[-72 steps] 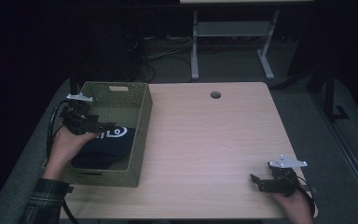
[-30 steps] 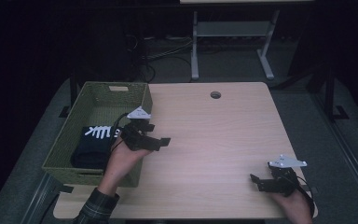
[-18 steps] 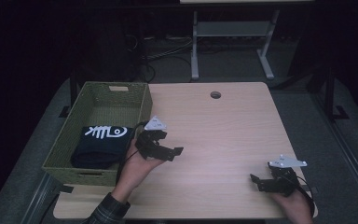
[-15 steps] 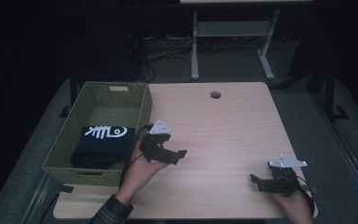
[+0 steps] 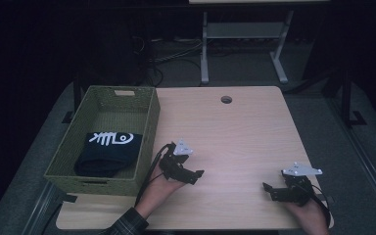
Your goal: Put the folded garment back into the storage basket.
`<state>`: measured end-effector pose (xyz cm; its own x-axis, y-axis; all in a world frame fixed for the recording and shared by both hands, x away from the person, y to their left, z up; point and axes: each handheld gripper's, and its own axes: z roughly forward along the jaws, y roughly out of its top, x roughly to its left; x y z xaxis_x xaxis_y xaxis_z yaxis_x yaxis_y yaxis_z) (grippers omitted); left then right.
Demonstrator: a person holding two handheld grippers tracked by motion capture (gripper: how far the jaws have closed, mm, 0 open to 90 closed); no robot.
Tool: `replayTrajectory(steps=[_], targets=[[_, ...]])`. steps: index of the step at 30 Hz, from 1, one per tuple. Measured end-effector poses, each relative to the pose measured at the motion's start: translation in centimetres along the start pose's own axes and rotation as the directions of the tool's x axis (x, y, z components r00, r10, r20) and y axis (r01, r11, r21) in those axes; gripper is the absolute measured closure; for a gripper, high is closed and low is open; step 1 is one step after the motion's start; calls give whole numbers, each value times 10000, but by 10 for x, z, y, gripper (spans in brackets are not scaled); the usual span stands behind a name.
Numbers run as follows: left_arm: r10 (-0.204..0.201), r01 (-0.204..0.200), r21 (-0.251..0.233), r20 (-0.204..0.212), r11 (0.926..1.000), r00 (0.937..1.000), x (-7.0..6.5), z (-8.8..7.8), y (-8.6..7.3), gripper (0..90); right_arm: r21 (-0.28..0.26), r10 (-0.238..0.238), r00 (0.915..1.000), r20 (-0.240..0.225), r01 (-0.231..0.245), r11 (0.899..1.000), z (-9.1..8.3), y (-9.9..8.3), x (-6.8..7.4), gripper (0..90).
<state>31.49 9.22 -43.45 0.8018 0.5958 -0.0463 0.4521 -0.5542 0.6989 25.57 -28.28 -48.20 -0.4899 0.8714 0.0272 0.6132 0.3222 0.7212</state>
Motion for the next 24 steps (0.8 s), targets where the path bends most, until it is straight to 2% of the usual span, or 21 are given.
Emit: replayTrajectory(steps=[1, 7, 9, 12, 16, 19, 24], targets=[[8, -8, 144, -5, 9999, 10000, -1, 6, -3, 139, -2, -13, 10000, 0, 13, 10000, 0, 0, 0, 130], [102, -97, 222, -226, 9997, 9997, -2, 18, -10, 135, -2, -12, 10000, 0, 12, 10000, 0, 0, 0, 130], [207, -187, 578, -331, 9982, 9992, -3, 26, -14, 132, 0, -11, 10000, 1, 11, 10000, 0, 0, 0, 130], [253, -221, 744, -431, 9970, 9987, -3, 32, -18, 129, 0, -10, 10000, 0, 10, 10000, 0, 0, 0, 130], [239, -222, 381, -460, 9990, 9987, -3, 32, -22, 127, -3, -6, 10000, 0, 6, 10000, 0, 0, 0, 130], [286, -295, -218, -390, 9993, 9988, -2, 34, -28, 127, -2, -11, 10000, 0, 11, 10000, 0, 0, 0, 130], [288, -296, -217, -391, 9993, 9988, -2, 34, -28, 127, -2, -5, 10000, 0, 5, 10000, 0, 0, 0, 130]])
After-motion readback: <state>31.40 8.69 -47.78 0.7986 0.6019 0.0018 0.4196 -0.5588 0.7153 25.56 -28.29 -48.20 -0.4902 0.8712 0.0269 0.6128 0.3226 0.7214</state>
